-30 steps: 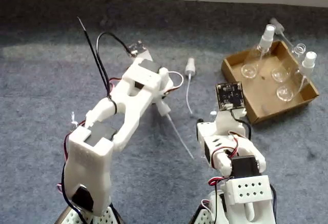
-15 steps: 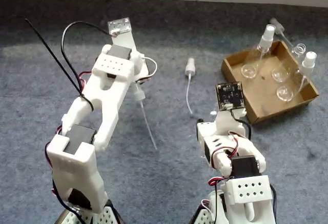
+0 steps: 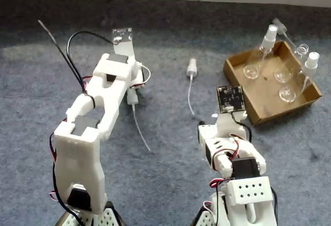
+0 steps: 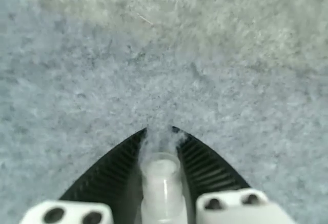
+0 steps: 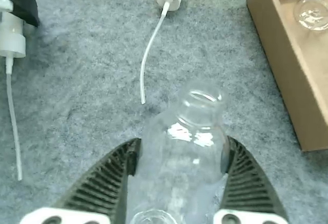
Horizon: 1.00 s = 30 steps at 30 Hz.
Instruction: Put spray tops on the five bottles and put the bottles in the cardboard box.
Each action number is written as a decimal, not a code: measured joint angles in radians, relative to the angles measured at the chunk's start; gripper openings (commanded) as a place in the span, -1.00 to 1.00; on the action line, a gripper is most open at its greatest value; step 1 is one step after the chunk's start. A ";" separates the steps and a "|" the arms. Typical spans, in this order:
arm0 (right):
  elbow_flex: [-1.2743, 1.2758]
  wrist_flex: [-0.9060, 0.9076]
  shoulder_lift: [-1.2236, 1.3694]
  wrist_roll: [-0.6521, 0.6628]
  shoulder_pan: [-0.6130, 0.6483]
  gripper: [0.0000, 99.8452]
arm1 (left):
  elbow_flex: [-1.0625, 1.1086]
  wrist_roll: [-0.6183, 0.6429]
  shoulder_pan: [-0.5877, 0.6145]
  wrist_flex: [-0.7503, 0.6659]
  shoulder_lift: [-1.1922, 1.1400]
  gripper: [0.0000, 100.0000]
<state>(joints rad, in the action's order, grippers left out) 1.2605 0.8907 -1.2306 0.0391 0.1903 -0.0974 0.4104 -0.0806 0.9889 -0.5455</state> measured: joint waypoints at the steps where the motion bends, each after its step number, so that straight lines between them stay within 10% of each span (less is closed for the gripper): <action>1: 0.009 -0.002 0.000 0.000 0.000 -0.71 | -0.002 -0.005 0.006 -0.003 -0.005 -0.97; 9: 0.017 -0.006 0.002 0.000 0.000 -0.71 | -0.054 -0.014 0.011 0.026 -0.015 -0.94; 16: 0.017 -0.009 0.002 0.000 0.000 -0.71 | -0.069 -0.015 0.021 0.089 -0.015 -0.49; 30: 0.017 -0.009 0.002 0.000 0.000 -0.71 | -0.071 -0.015 0.023 0.130 -0.015 -0.99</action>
<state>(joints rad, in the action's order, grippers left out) 1.2774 0.8815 -1.2290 0.0391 0.1903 -0.1680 0.3951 -0.0575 1.1193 -0.5608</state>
